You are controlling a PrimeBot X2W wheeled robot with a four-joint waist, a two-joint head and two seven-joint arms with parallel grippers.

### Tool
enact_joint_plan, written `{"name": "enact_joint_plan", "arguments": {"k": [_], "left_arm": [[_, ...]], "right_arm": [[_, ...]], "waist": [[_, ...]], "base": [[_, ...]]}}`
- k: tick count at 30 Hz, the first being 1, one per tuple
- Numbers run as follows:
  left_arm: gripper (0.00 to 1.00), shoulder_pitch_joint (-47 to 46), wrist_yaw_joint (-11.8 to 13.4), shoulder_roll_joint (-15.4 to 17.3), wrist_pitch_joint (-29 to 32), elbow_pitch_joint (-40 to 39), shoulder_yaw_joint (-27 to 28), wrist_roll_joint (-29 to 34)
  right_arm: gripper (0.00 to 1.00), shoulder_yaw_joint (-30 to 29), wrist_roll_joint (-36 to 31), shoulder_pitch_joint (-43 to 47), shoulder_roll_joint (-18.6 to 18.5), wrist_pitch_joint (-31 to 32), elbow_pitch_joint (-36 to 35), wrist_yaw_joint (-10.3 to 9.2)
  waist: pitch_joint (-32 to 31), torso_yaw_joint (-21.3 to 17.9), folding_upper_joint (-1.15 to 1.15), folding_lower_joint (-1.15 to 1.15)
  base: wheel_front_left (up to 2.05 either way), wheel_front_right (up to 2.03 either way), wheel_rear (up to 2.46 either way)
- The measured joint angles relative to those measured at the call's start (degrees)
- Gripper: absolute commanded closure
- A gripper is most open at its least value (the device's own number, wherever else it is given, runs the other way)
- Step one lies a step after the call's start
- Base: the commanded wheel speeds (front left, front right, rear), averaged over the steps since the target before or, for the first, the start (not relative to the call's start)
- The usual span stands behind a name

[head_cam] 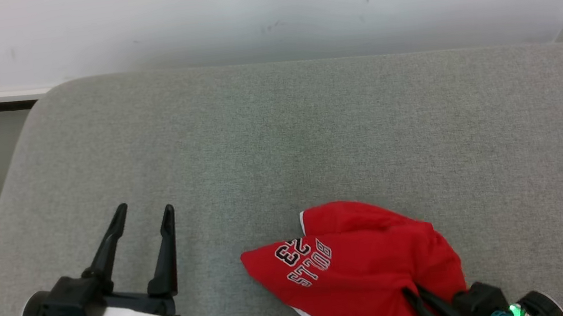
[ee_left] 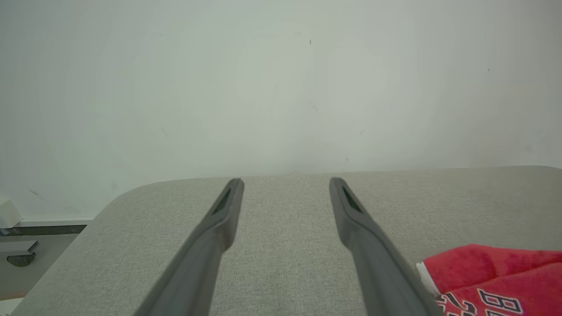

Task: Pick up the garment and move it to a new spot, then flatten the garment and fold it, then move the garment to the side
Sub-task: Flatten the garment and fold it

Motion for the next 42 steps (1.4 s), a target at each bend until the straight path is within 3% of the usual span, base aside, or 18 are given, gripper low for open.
{"name": "enact_joint_plan", "arguments": {"k": [10,28,30,31,32,37,42], "left_arm": [[0.00,-0.5,-1.5,-1.6,0.0,0.7,0.4,0.7],[0.00,-4.6,-6.2,-6.4,0.0,2.8,1.0,2.4],[0.00,-4.6,-6.6,-6.8,0.0,3.2,1.3,2.9],[0.00,-4.6,-6.9,-7.1,0.0,3.4,1.4,3.3],[0.00,-4.7,-7.2,-7.4,0.0,3.5,1.5,3.6],[0.00,-4.7,-8.1,-8.1,0.0,4.4,2.5,4.4],[0.00,-3.9,-8.4,-8.4,0.0,4.9,3.4,5.1]], "right_arm": [[1.00,-2.5,1.9,-5.2,0.3,-0.9,-3.0,0.00],[1.00,-13.8,4.6,-19.6,2.4,-7.2,11.5,0.00],[0.59,-14.7,5.4,-20.6,2.5,-8.5,13.7,0.00],[0.11,-15.1,6.2,-21.0,2.5,-9.2,14.7,0.00],[0.00,-15.5,6.1,-21.3,2.4,-9.7,15.6,0.00],[0.00,-16.4,9.4,-21.3,1.9,-12.9,17.0,0.00],[0.00,-17.2,10.9,-17.2,0.5,-15.2,13.1,0.00]], "waist": [[0.3,0.5,0.00,0.00],[7.8,5.0,0.00,0.00],[8.0,5.1,0.00,0.00],[8.0,5.1,0.00,0.00],[7.9,5.1,0.00,0.00],[7.2,4.7,0.00,0.00],[5.6,3.8,0.00,0.00]], "base": [[0.00,0.00,0.00],[0.00,0.00,0.00],[0.00,0.00,0.00],[0.00,0.00,0.00],[0.00,0.00,0.00],[0.00,0.00,0.00],[0.00,0.00,0.00]]}}
